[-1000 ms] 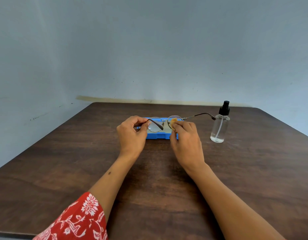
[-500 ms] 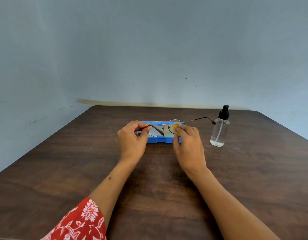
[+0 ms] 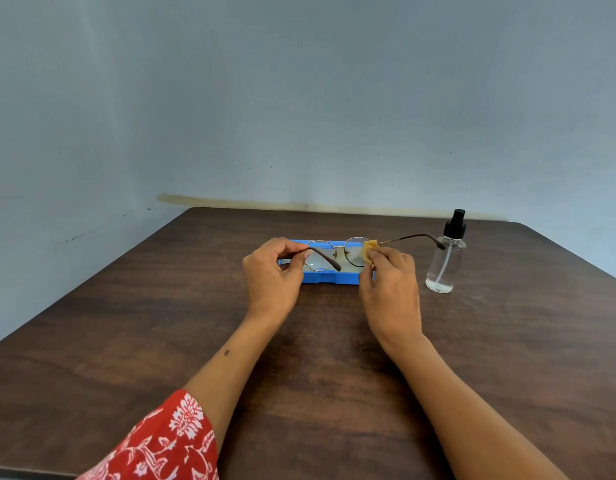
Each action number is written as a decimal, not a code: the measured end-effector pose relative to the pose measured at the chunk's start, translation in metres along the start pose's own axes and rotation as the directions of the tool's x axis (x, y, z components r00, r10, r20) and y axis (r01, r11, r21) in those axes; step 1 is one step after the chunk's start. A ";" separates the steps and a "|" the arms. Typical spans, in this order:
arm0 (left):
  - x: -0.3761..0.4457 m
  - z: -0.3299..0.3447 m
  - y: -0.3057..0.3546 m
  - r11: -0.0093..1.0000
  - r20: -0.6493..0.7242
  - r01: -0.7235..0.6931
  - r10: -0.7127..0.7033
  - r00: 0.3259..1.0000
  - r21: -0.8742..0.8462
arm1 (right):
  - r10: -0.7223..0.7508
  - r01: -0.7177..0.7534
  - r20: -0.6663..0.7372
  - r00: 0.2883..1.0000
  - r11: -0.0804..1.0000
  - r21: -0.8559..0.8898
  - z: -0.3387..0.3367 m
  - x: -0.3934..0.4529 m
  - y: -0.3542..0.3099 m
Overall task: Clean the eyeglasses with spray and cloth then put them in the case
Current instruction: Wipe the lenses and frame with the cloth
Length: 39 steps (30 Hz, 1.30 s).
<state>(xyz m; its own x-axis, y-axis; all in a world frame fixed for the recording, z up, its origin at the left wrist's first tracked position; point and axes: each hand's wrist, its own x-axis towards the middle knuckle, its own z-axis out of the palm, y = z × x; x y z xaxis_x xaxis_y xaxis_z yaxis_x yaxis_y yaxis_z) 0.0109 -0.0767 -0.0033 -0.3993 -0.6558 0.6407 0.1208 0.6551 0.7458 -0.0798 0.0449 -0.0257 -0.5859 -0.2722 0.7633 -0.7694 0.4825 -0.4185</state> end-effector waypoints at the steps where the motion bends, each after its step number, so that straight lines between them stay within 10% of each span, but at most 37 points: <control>1: -0.001 0.000 0.000 1.000 0.000 -0.007 0.007 1.000 0.002 | -0.025 0.025 0.009 1.000 1.000 0.008 0.001 -0.001 -0.002; 39: -0.002 -0.001 -0.003 1.000 0.006 0.004 -0.004 1.000 -0.017 | -0.097 0.095 0.055 0.994 0.995 0.039 0.003 -0.005 -0.004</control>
<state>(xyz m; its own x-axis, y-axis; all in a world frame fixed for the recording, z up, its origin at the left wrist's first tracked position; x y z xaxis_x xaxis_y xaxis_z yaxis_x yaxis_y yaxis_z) 0.0119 -0.0774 -0.0066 -0.4055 -0.6562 0.6364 0.1341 0.6459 0.7515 -0.0742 0.0418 -0.0291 -0.5220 -0.3630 0.7718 -0.8306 0.4222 -0.3632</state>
